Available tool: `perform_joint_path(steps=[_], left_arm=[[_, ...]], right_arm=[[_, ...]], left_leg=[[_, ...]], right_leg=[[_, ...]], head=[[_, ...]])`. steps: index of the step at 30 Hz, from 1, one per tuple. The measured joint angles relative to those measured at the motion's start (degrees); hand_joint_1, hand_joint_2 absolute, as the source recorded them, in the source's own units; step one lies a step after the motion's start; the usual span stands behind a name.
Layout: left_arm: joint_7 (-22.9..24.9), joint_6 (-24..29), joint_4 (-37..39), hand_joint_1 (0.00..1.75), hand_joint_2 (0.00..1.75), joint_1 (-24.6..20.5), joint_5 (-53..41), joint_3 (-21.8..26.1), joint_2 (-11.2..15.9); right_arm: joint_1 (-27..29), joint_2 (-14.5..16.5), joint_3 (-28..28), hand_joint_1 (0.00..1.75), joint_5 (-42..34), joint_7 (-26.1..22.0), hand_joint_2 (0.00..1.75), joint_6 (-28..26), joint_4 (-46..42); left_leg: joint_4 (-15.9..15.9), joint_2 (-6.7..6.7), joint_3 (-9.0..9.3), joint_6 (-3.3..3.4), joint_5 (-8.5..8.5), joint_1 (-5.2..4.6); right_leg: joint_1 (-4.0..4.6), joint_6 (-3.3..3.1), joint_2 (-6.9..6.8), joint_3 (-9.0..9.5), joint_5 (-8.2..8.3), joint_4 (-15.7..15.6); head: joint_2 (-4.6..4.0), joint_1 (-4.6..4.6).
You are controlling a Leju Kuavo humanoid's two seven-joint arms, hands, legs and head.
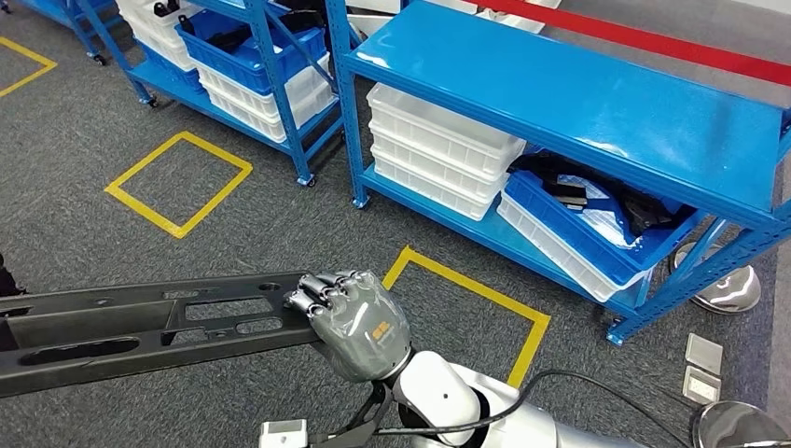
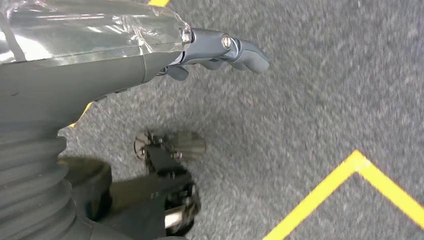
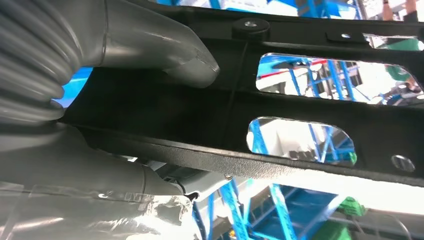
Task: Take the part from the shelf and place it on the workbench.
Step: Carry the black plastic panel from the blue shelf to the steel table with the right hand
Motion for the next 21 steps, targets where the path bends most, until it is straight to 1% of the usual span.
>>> perform_joint_path(steps=[1, 2, 3, 4, 5, 6, 7, 8, 9, 10, 11, 12, 13, 14, 15, 16, 17, 18, 19, 20, 21], left_arm=[[0.00, 0.01, 0.00, 0.00, 1.75, -0.06, 0.01, 0.01, 0.01], [0.00, 0.01, 0.00, 0.00, 1.75, -0.10, 0.01, 0.01, 0.01], [0.00, 0.01, 0.00, 0.00, 1.75, -0.10, 0.02, 0.01, 0.01], [0.00, 0.01, 0.00, 0.00, 1.75, -0.08, 0.03, 0.01, 0.01], [0.00, 0.00, 0.00, 0.00, 1.75, -0.06, 0.03, 0.01, 0.01], [0.00, 0.00, -0.01, 0.00, 1.75, -0.06, 0.03, 0.01, 0.01], [0.00, 0.00, -0.01, 0.00, 1.75, -0.07, 0.02, 0.01, 0.01], [0.00, 0.00, -0.01, 0.00, 1.75, -0.11, 0.02, 0.01, 0.01], [-0.01, 0.00, -0.01, 0.00, 1.75, -0.14, 0.01, 0.01, 0.01], [-0.01, 0.00, -0.01, 0.00, 1.75, -0.14, 0.00, 0.01, 0.01], [-0.01, 0.00, -0.01, 0.00, 1.75, -0.13, -0.02, 0.01, 0.01], [-0.01, 0.00, -0.01, 0.00, 1.75, -0.09, -0.03, 0.00, 0.03], [0.00, 0.00, -0.01, 0.00, 1.75, -0.06, -0.05, -0.01, 0.05], [0.00, 0.00, -0.01, 0.00, 1.75, -0.08, -0.06, -0.02, 0.08], [0.00, 0.00, -0.02, 0.00, 1.75, -0.15, -0.07, -0.02, 0.11], [0.00, 0.00, -0.02, 0.00, 1.75, -0.22, -0.08, -0.03, 0.11], [0.00, 0.00, -0.02, 0.00, 1.75, -0.27, -0.08, -0.03, 0.11], [0.00, -0.01, -0.02, 0.00, 1.75, -0.26, -0.08, -0.03, 0.11], [0.00, -0.01, -0.02, 0.00, 1.75, -0.19, -0.08, -0.03, 0.11], [0.00, -0.01, -0.02, 0.00, 1.75, -0.13, -0.07, -0.03, 0.11], [0.00, -0.01, -0.02, 0.00, 1.75, -0.10, -0.08, -0.03, 0.11]], right_arm=[[-0.01, -0.01, 0.00, 1.75, -0.01, 0.00, 1.75, 0.00, 0.00], [0.02, -0.02, 0.00, 1.75, -0.01, 0.00, 1.75, 0.00, 0.01], [0.09, -0.04, 0.00, 1.75, -0.01, 0.00, 1.75, 0.00, 0.02], [0.15, -0.05, 0.00, 1.75, -0.02, 0.00, 1.75, 0.00, 0.04], [0.18, -0.06, 0.00, 1.75, -0.01, 0.00, 1.75, 0.00, 0.07], [0.18, -0.06, 0.00, 1.75, -0.01, 0.00, 1.75, 0.00, 0.08], [0.17, -0.06, 0.00, 1.75, -0.01, 0.00, 1.75, 0.00, 0.09], [0.16, -0.04, 0.00, 1.75, -0.01, -0.01, 1.75, 0.00, 0.09], [0.17, -0.03, 0.00, 1.75, -0.02, -0.01, 1.75, 0.00, 0.09], [0.18, -0.02, 0.00, 1.75, -0.02, -0.01, 1.75, 0.01, 0.09], [0.18, -0.01, 0.00, 1.75, -0.02, -0.01, 1.75, 0.01, 0.09], [0.17, -0.01, 0.00, 1.75, -0.02, 0.00, 1.75, 0.02, 0.09], [0.14, 0.00, 0.00, 1.75, -0.01, 0.00, 1.75, 0.02, 0.09], [0.10, 0.01, 0.00, 1.75, -0.01, 0.01, 1.75, 0.02, 0.09], [0.07, 0.02, 0.00, 1.75, -0.01, 0.01, 1.75, 0.02, 0.09], [0.06, 0.03, 0.00, 1.75, -0.01, 0.01, 1.75, 0.02, 0.09], [0.06, 0.02, 0.00, 1.75, -0.01, 0.01, 1.75, 0.03, 0.09], [0.08, 0.02, 0.00, 1.75, -0.01, 0.00, 1.75, 0.03, 0.09], [0.10, 0.02, 0.00, 1.75, -0.01, 0.00, 1.75, 0.04, 0.09], [0.11, 0.02, 0.00, 1.75, -0.01, 0.00, 1.75, 0.04, 0.09], [0.10, 0.02, 0.00, 1.75, -0.01, 0.00, 1.75, 0.04, 0.09]], left_leg=[[-0.09, -0.31, 0.06, 0.13, 0.07, 0.02], [-0.04, -0.66, 0.05, 0.27, 0.06, 0.03], [0.06, -1.07, 0.03, 0.32, 0.01, 0.02], [0.19, -1.54, 0.03, 0.35, -0.07, 0.03], [0.35, -2.07, 0.04, 0.31, -0.16, 0.07], [0.59, -2.61, 0.06, 0.19, -0.31, 0.13], [0.93, -3.12, 0.01, -0.01, -0.52, 0.20], [1.43, -3.59, -0.20, -0.28, -0.75, 0.18], [1.84, -4.00, -0.49, -0.57, -0.91, 0.18], [2.13, -4.35, -0.81, -0.88, -0.97, 0.18], [2.26, -4.70, -1.07, -1.17, -0.92, 0.21], [2.23, -4.99, -1.18, -1.44, -0.88, 0.31], [2.49, -4.77, -1.23, -1.75, -1.06, 0.34], [3.37, -4.13, -1.54, -2.09, -1.65, 0.34], [5.34, -3.23, -2.35, -2.46, -2.82, 0.33], [8.53, -2.20, -3.76, -2.80, -4.47, 0.38], [12.38, -1.56, -5.66, -3.08, -6.22, 0.49], [16.00, -1.25, -7.50, -3.26, -7.53, 0.65], [18.17, -1.11, -8.66, -3.36, -7.93, 0.77], [18.07, -1.01, -8.69, -3.37, -7.17, 0.86], [15.69, -0.83, -7.57, -3.29, -5.44, 0.91]], right_leg=[[-0.05, 0.11, 0.96, -1.48, -1.68, 3.22], [-0.04, 0.19, 1.51, -3.35, -3.37, 7.03], [-0.04, 0.29, 1.73, -5.02, -4.39, 10.30], [-0.06, 0.38, 1.81, -5.99, -4.31, 11.92], [-0.12, 0.44, 1.88, -5.97, -3.09, 11.36], [-0.23, 0.47, 2.04, -4.88, -0.93, 8.58], [-0.39, 0.46, 2.62, -3.26, 1.18, 4.71], [-0.54, 0.40, 3.50, -1.80, 2.57, 1.21], [-0.63, 0.25, 4.28, -0.87, 3.30, -1.12], [-0.63, 0.04, 4.86, -0.52, 3.32, -2.13], [-0.51, -0.24, 4.95, -0.54, 3.20, -2.27], [-0.50, -0.61, 4.58, -0.55, 3.31, -2.31], [-0.52, -0.91, 4.14, -0.40, 3.40, -2.49], [-0.60, -1.25, 3.66, -0.22, 3.49, -2.70], [-0.70, -1.52, 3.11, -0.03, 3.55, -2.89], [-0.69, -1.71, 2.55, 0.10, 3.52, -2.95], [-0.66, -1.86, 2.01, 0.16, 3.44, -2.96], [-0.64, -1.93, 1.48, 0.18, 3.37, -2.95], [-0.64, -1.95, 0.99, 0.24, 3.28, -2.94], [-0.66, -1.91, 0.54, 0.35, 3.17, -2.94], [-0.68, -1.82, 0.14, 0.55, 3.03, -2.94]], head=[[0.00, 0.15], [0.00, 0.28], [0.00, 0.42], [0.00, 0.49], [0.00, 0.54], [0.00, 0.60], [0.00, 0.68], [0.00, 0.72], [0.00, 0.74], [0.00, 0.70], [0.00, 0.63], [0.00, 0.60], [0.00, 0.54], [0.00, 0.38], [0.00, 0.19], [0.00, -0.01], [0.00, -0.20], [0.00, -0.25], [0.00, -0.27], [0.00, -0.29], [0.00, -0.29]])
